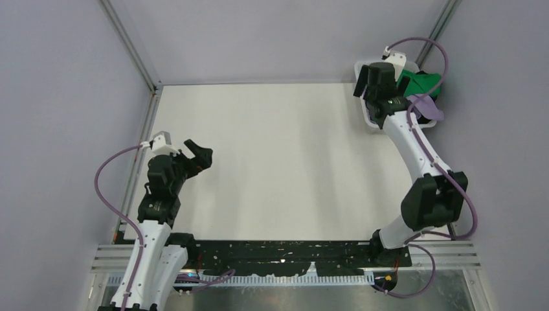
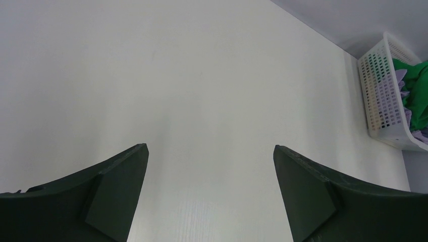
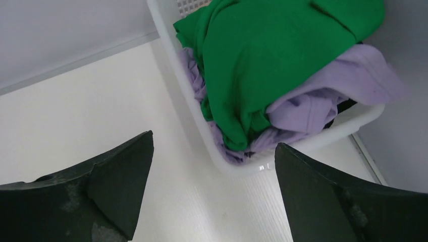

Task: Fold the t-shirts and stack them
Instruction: Grab crumpled tshirt from bin with the right arm

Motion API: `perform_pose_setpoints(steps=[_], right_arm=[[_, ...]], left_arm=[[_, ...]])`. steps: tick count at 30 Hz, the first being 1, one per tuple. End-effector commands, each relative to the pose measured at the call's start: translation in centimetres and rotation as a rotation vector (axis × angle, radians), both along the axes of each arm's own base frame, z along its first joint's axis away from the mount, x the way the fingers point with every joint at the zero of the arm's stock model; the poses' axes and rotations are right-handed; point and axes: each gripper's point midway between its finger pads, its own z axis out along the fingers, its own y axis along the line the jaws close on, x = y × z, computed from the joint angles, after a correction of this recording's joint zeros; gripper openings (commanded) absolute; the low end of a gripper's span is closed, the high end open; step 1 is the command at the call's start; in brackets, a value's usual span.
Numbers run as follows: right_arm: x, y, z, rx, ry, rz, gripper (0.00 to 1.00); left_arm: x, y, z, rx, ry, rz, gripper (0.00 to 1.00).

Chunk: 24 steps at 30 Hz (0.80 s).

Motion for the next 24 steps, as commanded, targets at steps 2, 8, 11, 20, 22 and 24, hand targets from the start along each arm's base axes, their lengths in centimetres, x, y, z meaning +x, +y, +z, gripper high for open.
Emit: perform_pose_setpoints(steps=[2,8,11,20,22,24], right_arm=[[5.0,-2.4,-1.0,-0.108,0.124,-0.093,1.00],[9.4,-3.6,-3.8,-0.136,0.198,-0.154,0.84],[10.3,-4.3,-5.3,-0.141,0.205,-0.221,0.78],[11.5,-7.1,-8.4,-0.090,0.178,-0.343,0.35],[11.9,-7.2,-7.9,-0.075,0.158,-0.337,0.12],[12.0,-7.1,-6.4,-0.068,0.115,-0.329,0.06]], left_arm=[[0.3,0.6,0.6,0.008,-0.021,0.029,0.99],[0.6,1.0,0.3,0.018,-0.014,0.054,0.99],[0.7,0.9,0.2,0.013,-0.015,0.050,0.99],[1.0,0.8,0.0,0.002,0.009,0.047,0.99],[0.9,0.3,0.0,-0.006,0.009,0.022,0.99],[0.8,0.2,0.2,-0.007,0.004,0.017,0.99]])
